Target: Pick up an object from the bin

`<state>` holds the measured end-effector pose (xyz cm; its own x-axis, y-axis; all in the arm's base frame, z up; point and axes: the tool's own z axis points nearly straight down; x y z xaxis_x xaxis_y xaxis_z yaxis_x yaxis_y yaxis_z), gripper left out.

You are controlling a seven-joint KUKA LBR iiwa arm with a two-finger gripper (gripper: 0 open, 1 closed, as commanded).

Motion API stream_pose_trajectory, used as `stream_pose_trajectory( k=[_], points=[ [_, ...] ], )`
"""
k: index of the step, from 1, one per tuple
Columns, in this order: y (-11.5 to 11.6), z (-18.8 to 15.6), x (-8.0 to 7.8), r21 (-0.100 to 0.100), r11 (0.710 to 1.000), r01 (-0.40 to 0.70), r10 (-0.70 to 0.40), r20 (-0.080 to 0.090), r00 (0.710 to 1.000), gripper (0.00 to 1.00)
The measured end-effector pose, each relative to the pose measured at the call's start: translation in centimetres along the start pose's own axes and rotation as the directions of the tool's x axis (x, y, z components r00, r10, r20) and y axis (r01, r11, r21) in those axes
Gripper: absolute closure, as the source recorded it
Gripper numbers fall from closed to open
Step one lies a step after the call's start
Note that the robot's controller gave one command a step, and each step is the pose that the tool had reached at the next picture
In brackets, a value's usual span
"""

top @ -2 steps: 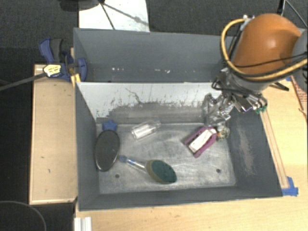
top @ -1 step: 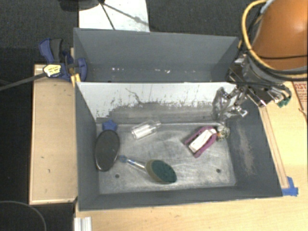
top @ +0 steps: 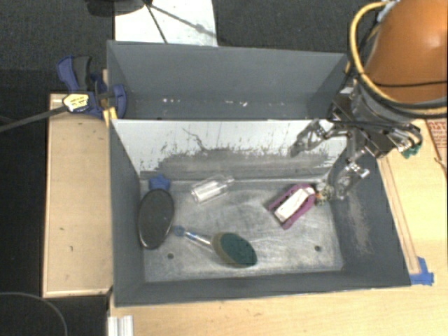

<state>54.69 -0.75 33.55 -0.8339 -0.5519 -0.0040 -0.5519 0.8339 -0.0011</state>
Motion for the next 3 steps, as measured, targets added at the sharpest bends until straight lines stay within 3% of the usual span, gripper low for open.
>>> stream_pose_trajectory(
  k=[1,2,3],
  points=[
    [3.3,15.6,-3.3,-0.006,1.0,-0.031,0.031,-0.007,0.999,0.0],
    [-2.1,26.6,-0.5,0.0,1.0,-0.012,0.012,0.004,1.0,0.0],
    [-4.0,26.3,-0.4,0.002,1.0,0.021,-0.021,0.005,1.0,0.0]
  ],
)
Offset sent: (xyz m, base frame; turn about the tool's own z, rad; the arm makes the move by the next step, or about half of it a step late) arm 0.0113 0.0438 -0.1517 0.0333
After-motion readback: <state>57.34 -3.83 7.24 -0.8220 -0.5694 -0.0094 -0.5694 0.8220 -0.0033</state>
